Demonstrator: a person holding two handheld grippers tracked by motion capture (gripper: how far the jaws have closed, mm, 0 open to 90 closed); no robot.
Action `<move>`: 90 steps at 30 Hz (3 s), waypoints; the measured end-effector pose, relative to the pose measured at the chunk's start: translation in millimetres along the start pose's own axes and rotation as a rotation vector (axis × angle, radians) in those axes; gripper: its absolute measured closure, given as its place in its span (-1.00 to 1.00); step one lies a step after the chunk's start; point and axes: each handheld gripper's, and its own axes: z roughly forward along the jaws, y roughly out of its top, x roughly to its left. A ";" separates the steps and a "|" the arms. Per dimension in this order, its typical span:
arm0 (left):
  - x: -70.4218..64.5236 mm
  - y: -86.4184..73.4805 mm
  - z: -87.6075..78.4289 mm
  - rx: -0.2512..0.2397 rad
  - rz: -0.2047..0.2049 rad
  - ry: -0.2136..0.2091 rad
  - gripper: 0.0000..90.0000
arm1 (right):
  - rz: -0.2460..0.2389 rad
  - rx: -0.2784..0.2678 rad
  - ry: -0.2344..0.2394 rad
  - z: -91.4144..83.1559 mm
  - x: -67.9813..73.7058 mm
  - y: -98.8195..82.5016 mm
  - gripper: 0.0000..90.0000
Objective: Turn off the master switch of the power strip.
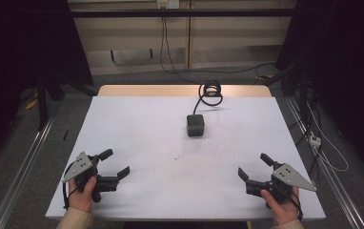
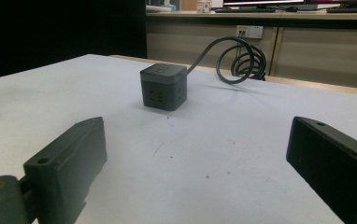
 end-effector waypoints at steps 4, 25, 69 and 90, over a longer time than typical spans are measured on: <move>-0.1 0.2 -1.1 0.000 0.000 0.001 -0.93 | -0.009 0.006 0.012 4.2 2.3 1.7 -0.89; -1.4 -1.2 -1.3 0.012 0.009 -0.003 -0.93 | -0.041 0.061 0.090 58.6 17.5 23.1 -0.87; -1.2 -0.9 -4.8 0.006 0.011 0.000 -0.93 | -0.013 0.152 0.070 136.0 21.5 43.0 -0.79; -1.2 -1.2 -4.0 0.008 0.011 -0.005 -0.93 | -0.023 0.179 0.059 150.9 19.7 47.9 -0.86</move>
